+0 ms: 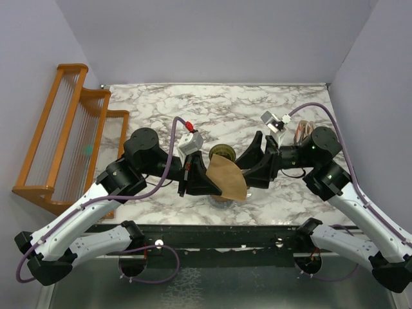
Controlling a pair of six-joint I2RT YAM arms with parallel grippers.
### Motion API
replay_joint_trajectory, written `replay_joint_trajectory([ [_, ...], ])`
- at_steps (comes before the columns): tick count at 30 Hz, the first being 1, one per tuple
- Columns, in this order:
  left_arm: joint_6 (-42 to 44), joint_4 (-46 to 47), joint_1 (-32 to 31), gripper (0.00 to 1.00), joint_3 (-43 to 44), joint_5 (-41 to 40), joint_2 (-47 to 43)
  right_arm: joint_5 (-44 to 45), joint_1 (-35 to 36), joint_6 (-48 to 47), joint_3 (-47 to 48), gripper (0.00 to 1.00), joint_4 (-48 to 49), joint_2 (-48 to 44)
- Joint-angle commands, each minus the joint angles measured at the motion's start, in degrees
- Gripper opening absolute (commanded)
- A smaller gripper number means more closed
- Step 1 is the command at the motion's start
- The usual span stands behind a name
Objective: Place the coffee filter in the dripper
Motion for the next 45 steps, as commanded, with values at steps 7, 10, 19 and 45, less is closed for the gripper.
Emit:
replay_joint_trajectory([
  [7,2.7,-4.9,-0.1,0.0,1.4,-4.9,1.5,-0.1,1.2,-0.4,2.9,0.53,1.2,1.4],
  [10,2.9,-5.0,-0.1,0.0,1.6,-6.5,1.5,-0.2,1.5,-0.4,2.9,0.45,1.2,2.1],
  [19,2.8,-6.0,-0.1,0.0,1.4,-10.7,1.9,1.3,2.3,-2.5,2.9,0.01,-0.9,1.6],
  [45,-0.3,-24.8,-0.1,0.99,9.5,-53.9,1.0,51.3,7.4,-18.6,19.8,0.01,-35.4,12.9],
])
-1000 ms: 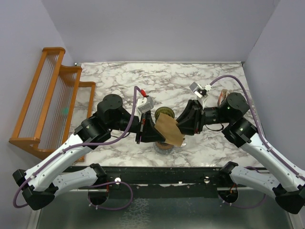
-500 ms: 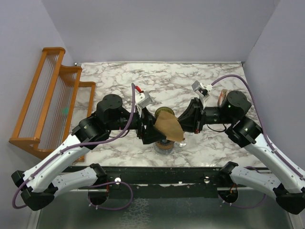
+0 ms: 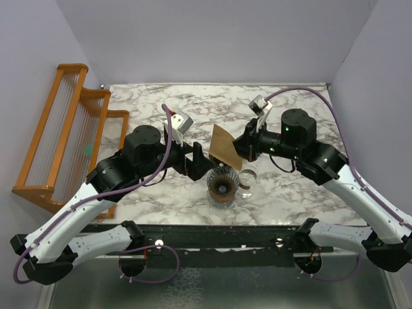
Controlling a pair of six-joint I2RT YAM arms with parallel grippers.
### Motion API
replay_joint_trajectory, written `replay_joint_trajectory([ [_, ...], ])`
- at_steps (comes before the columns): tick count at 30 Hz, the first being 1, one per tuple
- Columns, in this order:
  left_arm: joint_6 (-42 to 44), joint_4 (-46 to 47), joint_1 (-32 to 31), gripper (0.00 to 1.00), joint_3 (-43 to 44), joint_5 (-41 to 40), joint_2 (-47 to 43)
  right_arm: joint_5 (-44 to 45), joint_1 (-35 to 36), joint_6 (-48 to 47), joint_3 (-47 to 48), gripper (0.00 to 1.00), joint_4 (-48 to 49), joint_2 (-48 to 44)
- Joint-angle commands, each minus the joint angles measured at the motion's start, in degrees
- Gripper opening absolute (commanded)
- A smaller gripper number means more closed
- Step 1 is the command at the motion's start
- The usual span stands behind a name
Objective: Place the coffee filter in the dripper
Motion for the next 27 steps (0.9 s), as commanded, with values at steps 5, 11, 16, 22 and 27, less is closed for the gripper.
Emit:
replay_joint_trajectory([
  [5,-7.6,-2.5,-0.1,0.99,3.7,-7.6,2.4,31.0,8.0,3.1,7.3,0.01,-8.3,6.6],
  [11,-9.0,-0.9,-0.1,0.99,4.9,-5.8,4.4,48.4,17.3,6.4,10.0,0.01,-11.1,11.0],
  [16,-10.4,-0.9,-0.1,0.99,6.2,-10.0,4.2,55.5,20.3,8.8,9.1,0.01,-10.5,11.8],
  [22,-12.4,-0.8,-0.1,0.99,6.3,-11.1,5.4,59.9,23.8,9.4,9.1,0.01,-8.8,12.9],
  [27,-13.4,-0.7,-0.1,0.99,6.9,-11.3,7.1,60.8,25.0,9.0,9.0,0.01,-7.4,13.8],
])
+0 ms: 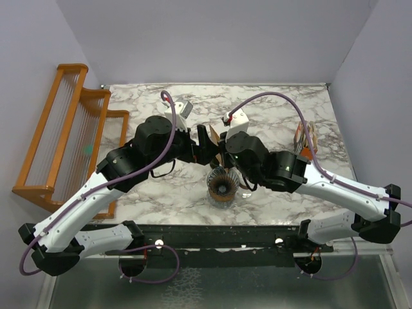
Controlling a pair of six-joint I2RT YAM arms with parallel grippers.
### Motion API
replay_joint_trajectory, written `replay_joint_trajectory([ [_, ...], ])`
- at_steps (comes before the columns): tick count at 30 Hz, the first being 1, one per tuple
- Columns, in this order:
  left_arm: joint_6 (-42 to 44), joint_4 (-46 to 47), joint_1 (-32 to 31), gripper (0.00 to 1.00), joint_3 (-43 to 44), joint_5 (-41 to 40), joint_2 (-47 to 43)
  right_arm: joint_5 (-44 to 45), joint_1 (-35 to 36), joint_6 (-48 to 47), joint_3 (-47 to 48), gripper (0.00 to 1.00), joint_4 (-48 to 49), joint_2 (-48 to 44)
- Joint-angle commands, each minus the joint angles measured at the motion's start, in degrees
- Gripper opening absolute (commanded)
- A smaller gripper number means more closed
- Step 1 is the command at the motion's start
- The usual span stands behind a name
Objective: Place the coffee filter in the dripper
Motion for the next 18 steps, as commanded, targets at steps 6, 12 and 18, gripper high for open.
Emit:
replay_joint_trajectory([
  [6,-1.6,0.4,-0.1,0.99,1.9,-2.3,2.8,4.3,1.8,0.2,0.6,0.01,3.0,1.4],
  [12,-1.4,0.6,-0.1,0.99,0.7,-4.1,3.9,3.8,2.8,0.2,0.5,0.01,4.1,1.3],
  [18,-1.2,0.6,-0.1,0.96,-0.6,-6.6,4.9,3.8,3.4,0.6,0.4,0.01,4.4,1.1],
])
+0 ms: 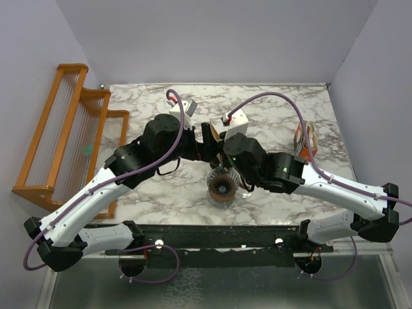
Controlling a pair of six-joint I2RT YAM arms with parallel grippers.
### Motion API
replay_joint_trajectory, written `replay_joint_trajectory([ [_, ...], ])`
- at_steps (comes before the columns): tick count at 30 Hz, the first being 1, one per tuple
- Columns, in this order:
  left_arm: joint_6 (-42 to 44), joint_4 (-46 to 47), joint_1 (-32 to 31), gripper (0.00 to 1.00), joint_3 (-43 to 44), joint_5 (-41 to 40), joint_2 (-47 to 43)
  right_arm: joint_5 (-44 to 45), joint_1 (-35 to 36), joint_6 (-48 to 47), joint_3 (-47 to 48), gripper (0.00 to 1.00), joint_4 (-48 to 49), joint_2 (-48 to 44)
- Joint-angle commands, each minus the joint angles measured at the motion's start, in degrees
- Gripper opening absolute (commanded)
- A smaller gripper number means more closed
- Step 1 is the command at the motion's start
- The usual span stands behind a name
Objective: Place the coffee filter in the dripper
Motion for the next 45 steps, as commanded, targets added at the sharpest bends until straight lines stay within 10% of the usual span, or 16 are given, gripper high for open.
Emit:
replay_joint_trajectory([
  [1,-0.3,0.4,-0.1,0.95,-1.3,-4.3,1.4,0.4,1.5,0.9,0.2,0.01,2.7,0.0],
  [26,-1.2,0.3,-0.1,0.69,-4.8,-5.7,3.9,0.1,2.0,3.2,-3.1,0.01,4.5,-2.2],
  [38,-0.8,0.0,-0.2,0.0,-4.6,-2.4,4.4,4.2,2.0,6.2,-4.7,0.01,0.5,-2.8],
  [45,-0.9,-1.2,-0.1,0.0,-4.0,0.9,4.8,5.6,2.0,8.8,-3.7,0.01,-5.8,-2.1],
])
